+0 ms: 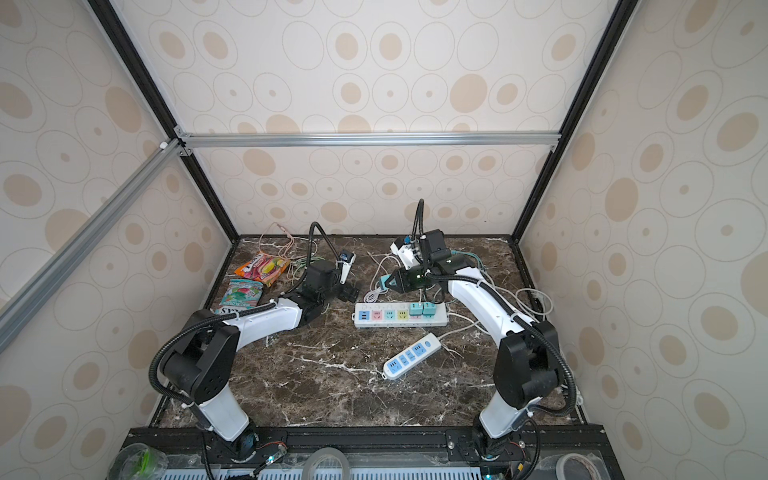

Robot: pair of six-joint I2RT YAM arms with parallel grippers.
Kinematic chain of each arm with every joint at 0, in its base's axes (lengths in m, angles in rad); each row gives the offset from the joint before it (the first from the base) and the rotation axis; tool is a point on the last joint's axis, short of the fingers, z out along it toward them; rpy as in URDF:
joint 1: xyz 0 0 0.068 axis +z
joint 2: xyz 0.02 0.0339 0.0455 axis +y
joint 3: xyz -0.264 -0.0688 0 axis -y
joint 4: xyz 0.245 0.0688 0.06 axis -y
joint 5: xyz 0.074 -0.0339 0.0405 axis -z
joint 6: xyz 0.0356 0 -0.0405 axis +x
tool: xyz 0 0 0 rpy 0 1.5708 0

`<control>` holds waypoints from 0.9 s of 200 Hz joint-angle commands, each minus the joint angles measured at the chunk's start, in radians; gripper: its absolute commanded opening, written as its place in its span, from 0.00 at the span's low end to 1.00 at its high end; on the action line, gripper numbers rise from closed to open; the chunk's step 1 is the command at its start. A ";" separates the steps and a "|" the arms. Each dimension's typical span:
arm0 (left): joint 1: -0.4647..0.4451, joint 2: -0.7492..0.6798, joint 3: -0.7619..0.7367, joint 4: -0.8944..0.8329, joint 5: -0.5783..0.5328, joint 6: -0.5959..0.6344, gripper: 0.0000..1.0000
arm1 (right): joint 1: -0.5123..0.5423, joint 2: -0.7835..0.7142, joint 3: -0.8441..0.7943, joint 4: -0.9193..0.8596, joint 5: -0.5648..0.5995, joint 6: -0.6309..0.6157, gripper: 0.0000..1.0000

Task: Insert the plug
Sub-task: 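Open the left gripper and draw it back while right gripper holds the charger, then carry the charger over the large strip with right gripper while left moves away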

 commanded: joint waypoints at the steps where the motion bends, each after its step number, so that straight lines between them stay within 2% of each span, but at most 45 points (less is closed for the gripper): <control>1: -0.007 0.057 0.075 -0.115 -0.017 -0.124 0.96 | -0.004 -0.048 -0.028 0.043 0.037 -0.005 0.00; 16: -0.007 0.101 0.105 -0.147 -0.006 -0.154 0.93 | -0.004 -0.050 -0.034 0.048 0.033 -0.007 0.00; 44: -0.011 0.182 0.183 -0.181 0.134 -0.178 0.85 | -0.004 -0.042 -0.033 0.035 0.024 -0.009 0.00; 98: -0.022 0.340 0.333 -0.241 0.177 -0.218 0.76 | -0.004 -0.060 -0.044 0.026 0.034 -0.018 0.00; 145: -0.040 0.422 0.400 -0.323 0.182 -0.204 0.71 | -0.003 -0.069 -0.055 0.023 0.039 -0.028 0.00; 166: -0.040 0.440 0.410 -0.342 0.178 -0.203 0.63 | -0.004 -0.068 -0.055 0.027 0.036 -0.024 0.00; 171: -0.041 0.443 0.414 -0.345 0.179 -0.202 0.59 | -0.004 -0.068 -0.055 0.027 0.036 -0.024 0.00; 180: -0.041 0.450 0.424 -0.350 0.180 -0.203 0.47 | -0.004 -0.067 -0.055 0.028 0.036 -0.024 0.00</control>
